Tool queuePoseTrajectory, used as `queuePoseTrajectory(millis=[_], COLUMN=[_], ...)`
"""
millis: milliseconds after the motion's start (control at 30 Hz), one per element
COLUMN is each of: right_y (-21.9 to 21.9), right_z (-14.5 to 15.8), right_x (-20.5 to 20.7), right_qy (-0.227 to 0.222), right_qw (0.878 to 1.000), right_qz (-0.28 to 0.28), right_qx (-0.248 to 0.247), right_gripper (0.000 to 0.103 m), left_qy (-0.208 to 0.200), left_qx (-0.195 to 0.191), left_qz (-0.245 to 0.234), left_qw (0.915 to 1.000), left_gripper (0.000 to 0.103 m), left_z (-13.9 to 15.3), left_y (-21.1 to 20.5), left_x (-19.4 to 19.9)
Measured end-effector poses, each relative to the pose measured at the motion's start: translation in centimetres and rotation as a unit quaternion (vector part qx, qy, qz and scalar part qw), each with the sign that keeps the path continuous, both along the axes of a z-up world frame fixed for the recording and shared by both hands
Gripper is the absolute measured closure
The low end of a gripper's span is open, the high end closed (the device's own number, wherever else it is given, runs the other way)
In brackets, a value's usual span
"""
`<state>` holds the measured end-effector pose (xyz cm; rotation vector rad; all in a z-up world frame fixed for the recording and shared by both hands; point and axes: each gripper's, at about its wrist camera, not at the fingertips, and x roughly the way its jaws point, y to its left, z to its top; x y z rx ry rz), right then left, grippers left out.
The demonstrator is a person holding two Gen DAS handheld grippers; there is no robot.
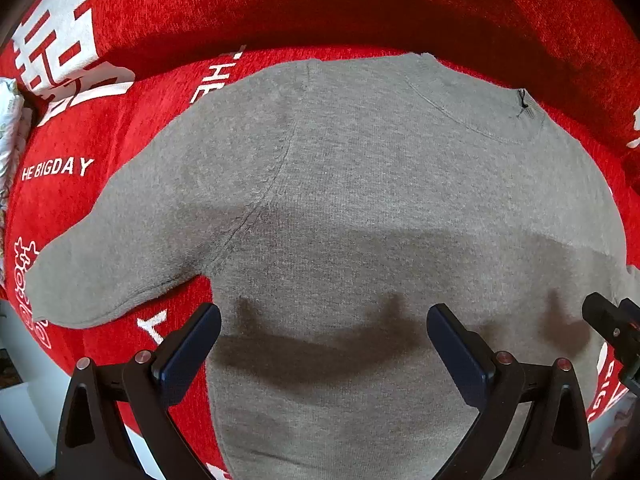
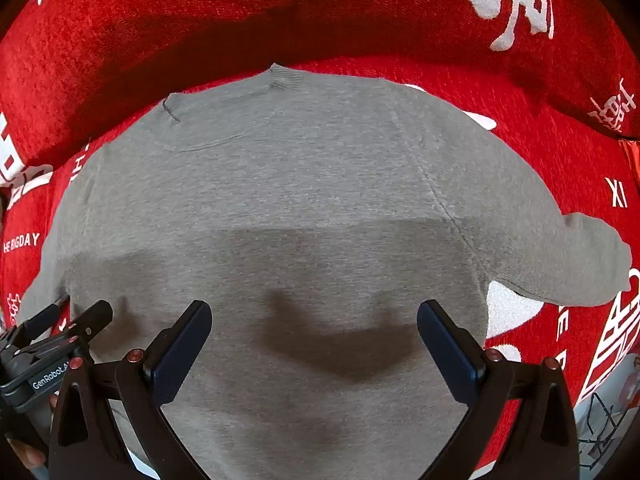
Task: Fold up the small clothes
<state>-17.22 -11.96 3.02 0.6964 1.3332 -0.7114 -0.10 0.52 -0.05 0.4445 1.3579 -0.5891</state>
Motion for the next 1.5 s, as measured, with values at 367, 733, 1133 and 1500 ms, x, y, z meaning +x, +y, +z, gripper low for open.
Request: queuePoseTrajectory(millis=[367,733,1133,1500], right_y=[0.6,4.8,13.6,16.6], right_z=[0.5,1.1,-1.0,-1.2], right_x=[0.6,4.1,9.8,11.6], right_qy=[-0.002,-0.034,-0.032,-0.029], right_qw=[1.0,0.997,0.986,0.982], right_qz=[0.007,0.069,0.158,0.178], right_qx=[-0.003,0.001,0.047,0.052], right_gripper=[0.001,0.001,0.001,0.001], left_qy=[0.0,-0.024,0.001,0.061], left_qx=[0.011,-0.038,-0.07,-0.174], left_qz=[0.004,0.066,0.295,0.401], left_qw=[0.9999,0.9968,0.953,0.8976], left_gripper=[0.0,0.0,0.0,0.001], left_z=[0.1,0.4,-2.8,-5.3], left_y=[0.3,7.6,29.6,35.8], left_x=[0.4,3.8,10.8,16.0])
